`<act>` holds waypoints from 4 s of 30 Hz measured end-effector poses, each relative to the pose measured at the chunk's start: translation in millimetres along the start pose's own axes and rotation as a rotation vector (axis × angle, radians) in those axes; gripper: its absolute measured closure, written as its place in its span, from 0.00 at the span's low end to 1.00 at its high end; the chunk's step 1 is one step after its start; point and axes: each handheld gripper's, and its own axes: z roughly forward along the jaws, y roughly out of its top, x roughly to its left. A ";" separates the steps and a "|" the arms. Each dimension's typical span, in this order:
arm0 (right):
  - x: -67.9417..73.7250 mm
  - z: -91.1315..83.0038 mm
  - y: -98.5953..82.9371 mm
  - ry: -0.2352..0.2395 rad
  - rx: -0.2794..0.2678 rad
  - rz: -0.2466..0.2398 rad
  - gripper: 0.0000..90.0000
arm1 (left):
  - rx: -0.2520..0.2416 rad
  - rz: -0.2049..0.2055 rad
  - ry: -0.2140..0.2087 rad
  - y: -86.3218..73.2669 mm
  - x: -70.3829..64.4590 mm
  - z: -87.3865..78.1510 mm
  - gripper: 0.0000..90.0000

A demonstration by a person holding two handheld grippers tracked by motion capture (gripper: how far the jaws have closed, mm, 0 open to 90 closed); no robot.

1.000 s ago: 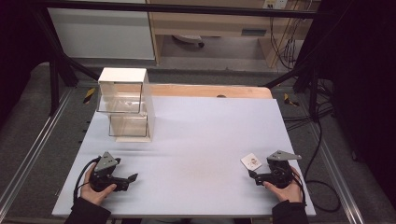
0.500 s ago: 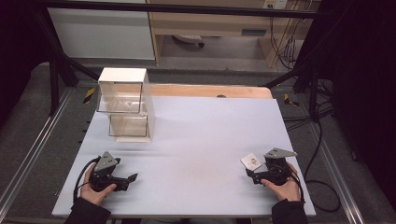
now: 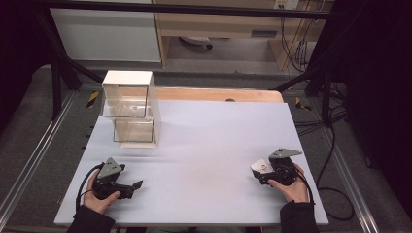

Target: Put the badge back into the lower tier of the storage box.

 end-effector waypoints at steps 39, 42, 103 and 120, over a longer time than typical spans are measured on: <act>-4.2 5.7 -4.8 -0.018 0.036 -0.018 0.37 | 0.000 0.003 0.001 -0.2 -0.3 -0.1 0.07; -3.9 5.9 -4.9 -0.021 0.034 -0.020 0.37 | 0.000 0.003 0.002 -0.1 -0.4 -0.1 0.07; 45.5 0.8 24.8 0.108 -0.059 -0.096 0.37 | 0.002 0.001 0.005 -0.3 0.2 -0.1 0.07; 69.9 8.7 43.2 0.153 -0.079 -0.131 0.37 | 0.001 0.000 0.006 -0.4 0.6 -0.4 0.07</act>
